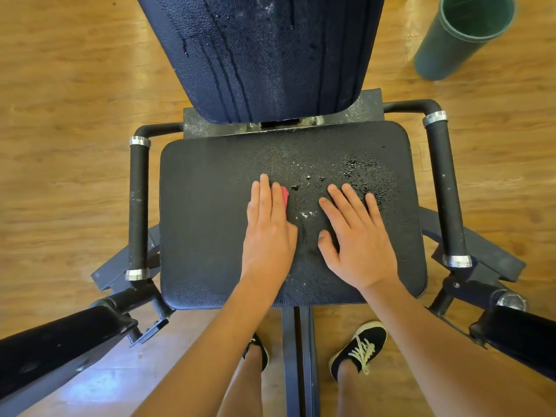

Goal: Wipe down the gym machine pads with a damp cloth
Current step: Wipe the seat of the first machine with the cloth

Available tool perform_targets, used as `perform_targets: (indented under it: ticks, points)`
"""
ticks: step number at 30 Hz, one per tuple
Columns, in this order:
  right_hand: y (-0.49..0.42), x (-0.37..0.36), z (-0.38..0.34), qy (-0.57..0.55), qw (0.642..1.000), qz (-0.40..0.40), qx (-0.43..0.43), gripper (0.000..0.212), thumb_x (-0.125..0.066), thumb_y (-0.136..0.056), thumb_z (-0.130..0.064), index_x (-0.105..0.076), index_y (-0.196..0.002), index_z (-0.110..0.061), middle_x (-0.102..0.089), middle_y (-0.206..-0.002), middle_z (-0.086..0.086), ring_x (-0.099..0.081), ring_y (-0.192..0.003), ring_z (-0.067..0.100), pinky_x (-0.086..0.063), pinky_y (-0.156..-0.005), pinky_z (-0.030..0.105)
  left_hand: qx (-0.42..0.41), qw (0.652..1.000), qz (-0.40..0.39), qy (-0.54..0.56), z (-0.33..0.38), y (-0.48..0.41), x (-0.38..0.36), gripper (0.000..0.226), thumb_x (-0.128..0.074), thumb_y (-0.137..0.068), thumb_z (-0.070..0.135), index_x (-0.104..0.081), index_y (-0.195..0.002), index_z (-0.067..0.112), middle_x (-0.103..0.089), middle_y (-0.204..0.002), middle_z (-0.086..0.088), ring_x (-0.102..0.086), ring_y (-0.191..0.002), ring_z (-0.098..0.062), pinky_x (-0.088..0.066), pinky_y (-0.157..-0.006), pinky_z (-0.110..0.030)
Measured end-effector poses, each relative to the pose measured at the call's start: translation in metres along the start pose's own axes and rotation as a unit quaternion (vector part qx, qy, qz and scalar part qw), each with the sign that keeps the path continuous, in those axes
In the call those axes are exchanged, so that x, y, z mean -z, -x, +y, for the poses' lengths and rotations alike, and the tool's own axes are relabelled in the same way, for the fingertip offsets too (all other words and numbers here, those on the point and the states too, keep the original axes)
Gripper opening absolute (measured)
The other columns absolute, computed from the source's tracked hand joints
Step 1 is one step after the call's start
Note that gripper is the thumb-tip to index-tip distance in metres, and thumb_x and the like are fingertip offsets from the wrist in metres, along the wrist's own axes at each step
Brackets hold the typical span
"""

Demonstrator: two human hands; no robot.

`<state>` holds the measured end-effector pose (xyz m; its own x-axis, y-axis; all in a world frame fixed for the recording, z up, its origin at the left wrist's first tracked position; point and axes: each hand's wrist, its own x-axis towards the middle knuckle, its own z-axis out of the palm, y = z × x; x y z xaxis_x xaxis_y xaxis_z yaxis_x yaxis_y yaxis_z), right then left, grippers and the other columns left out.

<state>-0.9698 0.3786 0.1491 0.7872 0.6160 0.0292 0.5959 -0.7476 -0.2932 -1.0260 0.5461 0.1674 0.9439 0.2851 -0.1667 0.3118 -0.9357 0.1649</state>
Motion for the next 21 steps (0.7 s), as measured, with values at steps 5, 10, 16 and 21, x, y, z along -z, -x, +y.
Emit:
perform_targets:
  ticks: [5,10,16,21]
  points:
    - [0.001,0.000,0.000,-0.002,1.000,0.000,0.000,0.056,-0.044,-0.099,-0.035,-0.050,-0.150,-0.011,-0.035,-0.164,0.010,-0.023,-0.156,0.028,-0.018,-0.125,0.057,0.007,0.999,-0.028,-0.024,0.001,0.013,-0.005,0.061,-0.015,-0.103,0.017,-0.006,-0.159,-0.007,0.000,-0.167,-0.029,0.003,-0.156,-0.042,-0.008,-0.128,-0.048]
    - [0.000,0.000,0.000,-0.003,1.000,-0.001,-0.003,0.056,-0.043,-0.098,-0.034,-0.050,-0.149,-0.012,-0.035,-0.164,0.009,-0.023,-0.156,0.027,-0.017,-0.126,0.057,0.023,1.000,-0.001,-0.019,0.004,-0.014,0.003,0.061,-0.015,-0.103,0.016,-0.007,-0.158,-0.006,-0.002,-0.167,-0.028,0.001,-0.156,-0.041,-0.006,-0.128,-0.046]
    - [0.000,0.000,-0.001,-0.002,1.000,0.006,-0.002,0.055,-0.044,-0.098,-0.034,-0.051,-0.148,-0.012,-0.036,-0.164,0.009,-0.024,-0.155,0.028,-0.018,-0.125,0.057,-0.018,0.999,-0.027,-0.023,-0.003,-0.030,0.008,0.060,-0.018,-0.104,0.016,-0.006,-0.160,-0.005,0.001,-0.168,-0.026,0.007,-0.156,-0.040,-0.003,-0.128,-0.046]
    - [0.000,0.001,-0.001,-0.002,1.000,0.002,-0.003,0.056,-0.043,-0.098,-0.034,-0.050,-0.149,-0.012,-0.036,-0.164,0.009,-0.023,-0.156,0.027,-0.016,-0.126,0.057,-0.030,0.998,-0.023,0.060,-0.006,-0.004,0.008,0.059,-0.034,-0.104,0.011,-0.015,-0.158,-0.007,-0.004,-0.168,-0.026,-0.001,-0.157,-0.038,-0.012,-0.128,-0.046]
